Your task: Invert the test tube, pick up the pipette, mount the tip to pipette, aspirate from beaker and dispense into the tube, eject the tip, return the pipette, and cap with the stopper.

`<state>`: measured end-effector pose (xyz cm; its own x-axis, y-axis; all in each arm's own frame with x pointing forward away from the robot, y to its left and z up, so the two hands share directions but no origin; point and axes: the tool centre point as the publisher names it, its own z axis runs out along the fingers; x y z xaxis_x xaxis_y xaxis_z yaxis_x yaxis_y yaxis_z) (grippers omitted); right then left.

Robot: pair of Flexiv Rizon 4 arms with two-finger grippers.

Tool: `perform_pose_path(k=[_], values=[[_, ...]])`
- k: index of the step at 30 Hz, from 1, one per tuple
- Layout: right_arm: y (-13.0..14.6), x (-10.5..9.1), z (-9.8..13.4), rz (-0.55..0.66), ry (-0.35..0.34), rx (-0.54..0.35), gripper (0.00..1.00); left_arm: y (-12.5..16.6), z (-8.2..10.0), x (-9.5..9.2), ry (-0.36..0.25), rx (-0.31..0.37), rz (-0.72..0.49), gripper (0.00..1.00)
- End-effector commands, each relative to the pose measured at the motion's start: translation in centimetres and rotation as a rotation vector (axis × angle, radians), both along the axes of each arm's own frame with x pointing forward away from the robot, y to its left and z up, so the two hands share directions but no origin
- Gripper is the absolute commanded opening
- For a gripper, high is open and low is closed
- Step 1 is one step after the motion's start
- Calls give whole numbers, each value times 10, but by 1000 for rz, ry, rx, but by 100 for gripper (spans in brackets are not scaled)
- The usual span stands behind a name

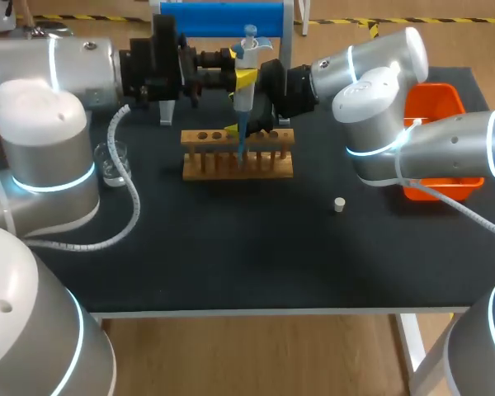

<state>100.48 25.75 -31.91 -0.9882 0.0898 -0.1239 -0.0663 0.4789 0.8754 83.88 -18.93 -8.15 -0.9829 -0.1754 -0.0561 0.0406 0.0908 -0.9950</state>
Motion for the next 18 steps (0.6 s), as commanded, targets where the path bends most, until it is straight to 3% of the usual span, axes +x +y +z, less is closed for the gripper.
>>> perform_pose_path(k=[1,18], values=[[0,0,0,1,1,-2,100,-8,-8,-1,-16,-15,-11,0],[0,0,0,1,1,-2,100,-14,-19,-4,2,-7,-34,0]])
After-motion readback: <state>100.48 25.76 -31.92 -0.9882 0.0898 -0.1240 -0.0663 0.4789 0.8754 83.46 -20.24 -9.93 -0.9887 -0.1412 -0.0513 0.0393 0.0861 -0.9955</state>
